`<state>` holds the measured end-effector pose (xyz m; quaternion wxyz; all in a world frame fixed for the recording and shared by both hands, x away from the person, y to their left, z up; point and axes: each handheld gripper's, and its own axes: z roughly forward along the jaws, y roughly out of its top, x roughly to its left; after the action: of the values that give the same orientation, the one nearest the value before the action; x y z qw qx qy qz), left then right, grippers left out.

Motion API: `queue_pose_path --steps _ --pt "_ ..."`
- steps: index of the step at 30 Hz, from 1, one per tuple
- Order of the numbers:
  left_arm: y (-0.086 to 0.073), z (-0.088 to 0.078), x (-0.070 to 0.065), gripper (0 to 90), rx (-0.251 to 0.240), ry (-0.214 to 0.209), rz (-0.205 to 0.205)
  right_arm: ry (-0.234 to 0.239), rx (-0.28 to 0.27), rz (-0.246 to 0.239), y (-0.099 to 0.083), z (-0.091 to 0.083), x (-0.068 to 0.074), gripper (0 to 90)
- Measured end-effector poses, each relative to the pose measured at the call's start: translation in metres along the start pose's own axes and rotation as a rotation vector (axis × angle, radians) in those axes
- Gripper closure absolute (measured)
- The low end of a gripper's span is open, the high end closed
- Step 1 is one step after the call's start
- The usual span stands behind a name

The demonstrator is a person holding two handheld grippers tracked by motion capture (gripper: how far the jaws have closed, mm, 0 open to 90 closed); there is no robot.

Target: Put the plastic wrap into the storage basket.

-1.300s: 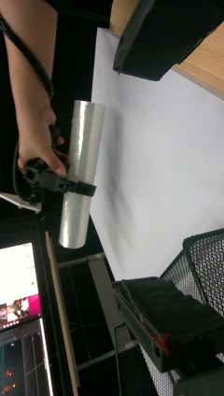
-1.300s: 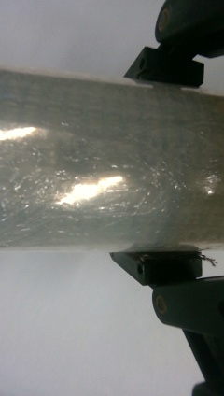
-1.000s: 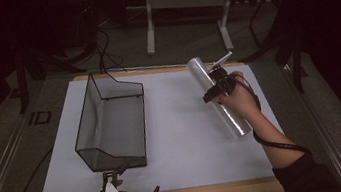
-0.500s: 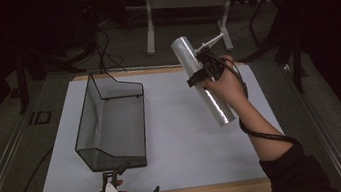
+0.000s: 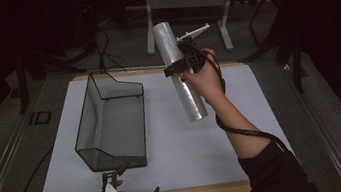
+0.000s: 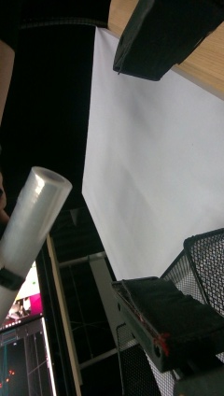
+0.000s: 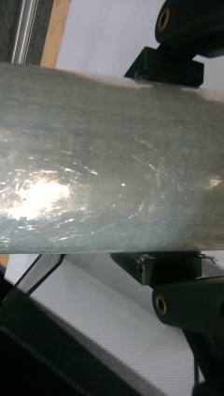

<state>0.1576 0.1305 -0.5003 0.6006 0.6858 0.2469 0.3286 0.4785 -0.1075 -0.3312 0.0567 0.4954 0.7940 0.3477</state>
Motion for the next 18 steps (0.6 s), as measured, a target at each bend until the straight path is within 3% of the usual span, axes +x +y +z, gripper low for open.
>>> queue_pose_path --steps 15,18 --pt "0.001 -0.002 0.0 0.3 -0.011 -0.005 0.002 0.077 -0.097 0.064 0.01 0.031 0.041 32.4" --pt "0.002 -0.003 0.0 0.2 -0.015 -0.008 0.002 0.115 -0.114 0.094 0.011 0.041 0.048 32.5"
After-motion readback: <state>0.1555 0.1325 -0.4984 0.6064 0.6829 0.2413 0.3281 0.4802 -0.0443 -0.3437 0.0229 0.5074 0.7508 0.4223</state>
